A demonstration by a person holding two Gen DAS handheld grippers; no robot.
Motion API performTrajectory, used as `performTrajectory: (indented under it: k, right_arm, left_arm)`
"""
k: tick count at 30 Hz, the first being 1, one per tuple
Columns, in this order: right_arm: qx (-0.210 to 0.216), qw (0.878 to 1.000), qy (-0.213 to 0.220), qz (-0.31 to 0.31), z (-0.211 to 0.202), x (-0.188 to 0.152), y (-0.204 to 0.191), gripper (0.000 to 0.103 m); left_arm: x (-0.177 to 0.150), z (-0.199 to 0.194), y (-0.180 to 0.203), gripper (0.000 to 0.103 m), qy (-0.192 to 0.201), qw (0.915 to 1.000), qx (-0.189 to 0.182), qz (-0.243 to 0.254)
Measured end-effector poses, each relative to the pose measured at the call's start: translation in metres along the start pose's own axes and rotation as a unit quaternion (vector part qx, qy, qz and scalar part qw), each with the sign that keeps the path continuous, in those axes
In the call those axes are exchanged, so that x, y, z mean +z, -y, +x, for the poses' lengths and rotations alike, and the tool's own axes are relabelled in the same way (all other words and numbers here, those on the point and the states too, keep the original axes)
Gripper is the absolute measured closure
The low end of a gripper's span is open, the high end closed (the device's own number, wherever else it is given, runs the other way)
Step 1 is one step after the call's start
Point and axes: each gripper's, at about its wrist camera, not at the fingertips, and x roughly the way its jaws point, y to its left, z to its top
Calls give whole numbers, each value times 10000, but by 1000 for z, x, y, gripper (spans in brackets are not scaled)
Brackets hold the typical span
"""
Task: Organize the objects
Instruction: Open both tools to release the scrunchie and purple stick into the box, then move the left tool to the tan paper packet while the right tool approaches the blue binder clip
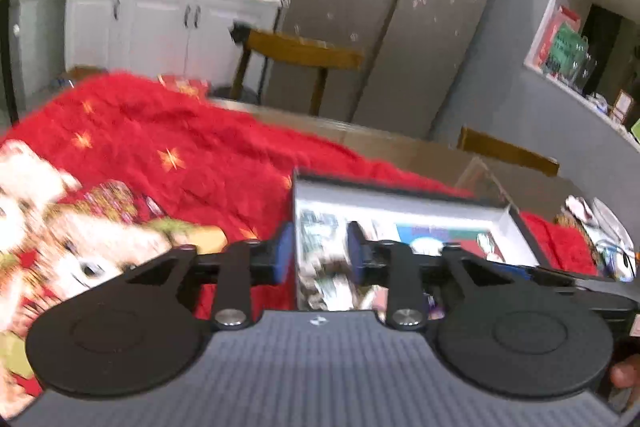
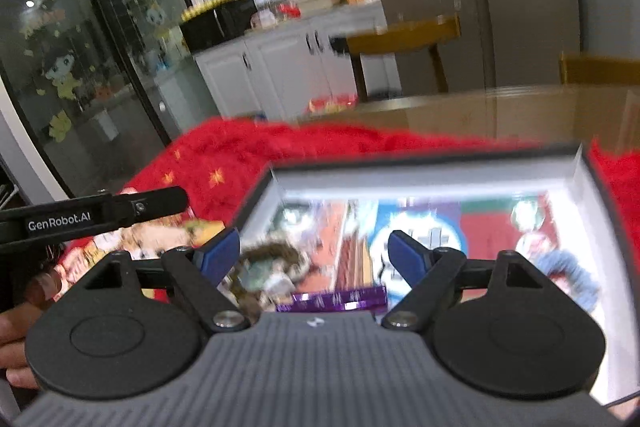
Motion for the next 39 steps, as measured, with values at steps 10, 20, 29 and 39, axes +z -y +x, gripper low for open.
performTrajectory:
  k: [10, 20, 29, 39]
  right_arm:
    - [118, 9948, 1009, 23, -96, 13, -27, 9]
    - [-194, 9890, 1395, 443, -148, -29, -34, 7]
    - [-748, 9885, 1096, 730, -124, -90, -42, 7]
    - [-1110, 9885, 175, 1010, -77, -135, -23, 14]
  left_arm:
    - [18, -98, 23, 28, 1025, 9940, -358, 143]
    - [-25, -172, 43, 27, 1308, 9890, -335, 606]
    - [-101, -161, 40, 27, 851, 9905, -202, 1062]
    - [-143, -104, 29, 29, 352, 9913, -11, 1270]
